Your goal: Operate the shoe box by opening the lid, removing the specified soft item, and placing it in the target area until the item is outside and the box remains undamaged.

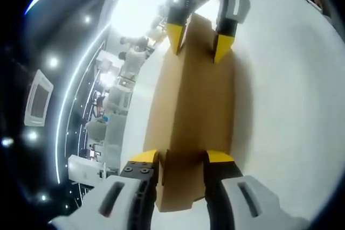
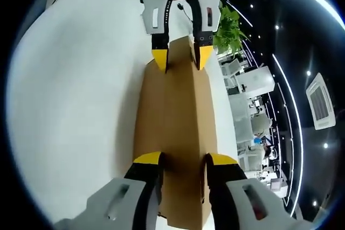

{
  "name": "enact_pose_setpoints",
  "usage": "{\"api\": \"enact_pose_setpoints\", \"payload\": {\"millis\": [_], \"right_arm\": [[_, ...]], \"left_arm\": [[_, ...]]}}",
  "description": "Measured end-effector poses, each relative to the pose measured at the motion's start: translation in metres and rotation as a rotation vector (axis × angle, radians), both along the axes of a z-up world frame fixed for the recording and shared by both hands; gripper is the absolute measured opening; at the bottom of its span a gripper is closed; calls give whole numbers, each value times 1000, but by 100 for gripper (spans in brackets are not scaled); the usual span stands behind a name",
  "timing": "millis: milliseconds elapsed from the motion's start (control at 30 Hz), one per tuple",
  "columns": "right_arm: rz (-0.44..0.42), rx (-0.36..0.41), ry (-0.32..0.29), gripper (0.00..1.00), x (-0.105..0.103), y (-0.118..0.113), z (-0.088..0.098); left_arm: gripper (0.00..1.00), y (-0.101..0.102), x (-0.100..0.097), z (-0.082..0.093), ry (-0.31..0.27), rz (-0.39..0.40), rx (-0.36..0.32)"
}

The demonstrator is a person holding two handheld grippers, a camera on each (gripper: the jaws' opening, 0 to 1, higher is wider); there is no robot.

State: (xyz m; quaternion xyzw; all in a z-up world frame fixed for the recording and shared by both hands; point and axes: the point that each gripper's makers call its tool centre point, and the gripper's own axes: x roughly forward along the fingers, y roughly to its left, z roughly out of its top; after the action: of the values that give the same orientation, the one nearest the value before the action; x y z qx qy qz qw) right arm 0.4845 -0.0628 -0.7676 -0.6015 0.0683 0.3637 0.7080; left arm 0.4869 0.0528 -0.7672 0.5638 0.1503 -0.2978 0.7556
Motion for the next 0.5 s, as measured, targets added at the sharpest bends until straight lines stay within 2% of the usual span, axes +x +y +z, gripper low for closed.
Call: {"api": "enact_pose_setpoints", "payload": {"millis": [233,400,500], "right_arm": [[-33,-11,22,33,9,2,-2],[-30,-19,24,34,15,-1,-2],[-20,-19,32,34,15,-2,-2]], "left_arm": [[32,-1,1,1,15,6,-6],[32,-3,4,3,26,16,-7],[32,-5,4,4,37,33,-31]]}}
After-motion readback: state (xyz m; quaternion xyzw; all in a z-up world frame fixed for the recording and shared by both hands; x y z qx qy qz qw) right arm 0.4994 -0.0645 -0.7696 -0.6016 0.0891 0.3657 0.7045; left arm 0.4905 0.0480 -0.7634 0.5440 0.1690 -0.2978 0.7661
